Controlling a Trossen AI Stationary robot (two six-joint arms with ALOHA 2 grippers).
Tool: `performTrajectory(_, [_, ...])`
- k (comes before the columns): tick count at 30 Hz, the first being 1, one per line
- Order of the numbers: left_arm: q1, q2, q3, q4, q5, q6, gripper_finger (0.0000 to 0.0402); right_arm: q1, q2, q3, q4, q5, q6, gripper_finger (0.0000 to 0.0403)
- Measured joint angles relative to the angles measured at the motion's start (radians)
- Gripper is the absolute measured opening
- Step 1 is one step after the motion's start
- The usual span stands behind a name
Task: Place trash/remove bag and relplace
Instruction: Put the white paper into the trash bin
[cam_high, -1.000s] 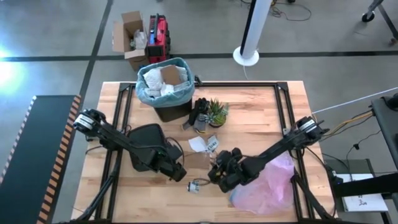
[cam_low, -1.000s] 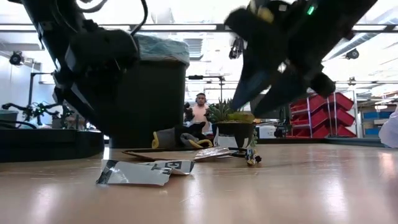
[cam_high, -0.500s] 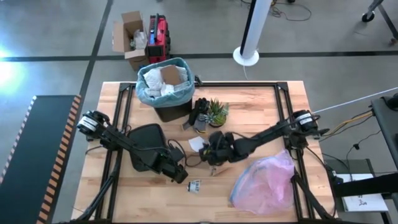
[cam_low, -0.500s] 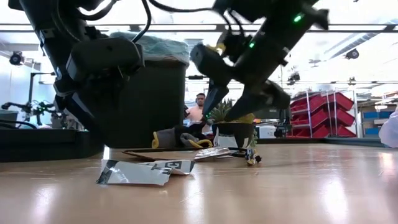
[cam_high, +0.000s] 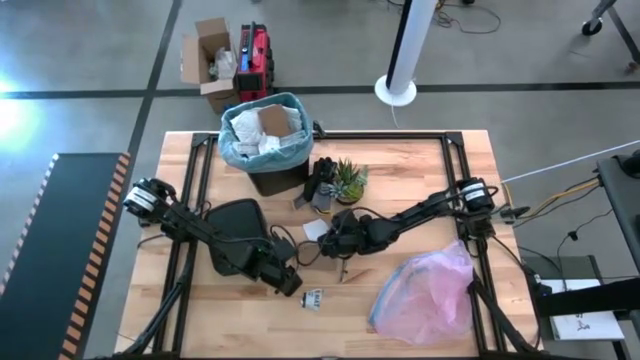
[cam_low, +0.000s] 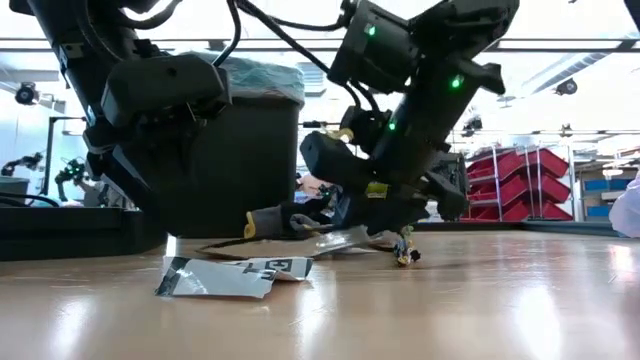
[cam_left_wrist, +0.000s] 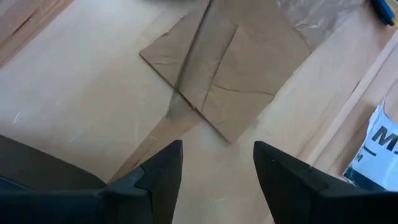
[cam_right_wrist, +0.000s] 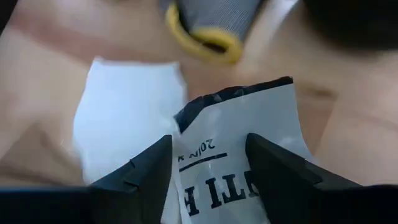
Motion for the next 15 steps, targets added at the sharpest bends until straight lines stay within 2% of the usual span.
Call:
performTrajectory(4, [0.000,0.000,0.001,0.000,-0.001,0.011,0.0174,-0.015,0.007,0.001,0.012,0.004,0.008,0.0148])
performTrajectory(10, [-0.001,-0.028,0.001,-0.043,0.000,0.027,0.0161,-0.019,-0.010,0.000,0.013,-0.021,-0.107,0.0016])
performTrajectory(15, [-0.010,-0.099,0.001,-0.116,-0.001,0.019,0.0154,-0.002,-0.064,0.038,0.002,-0.028,-0.236,0.0003])
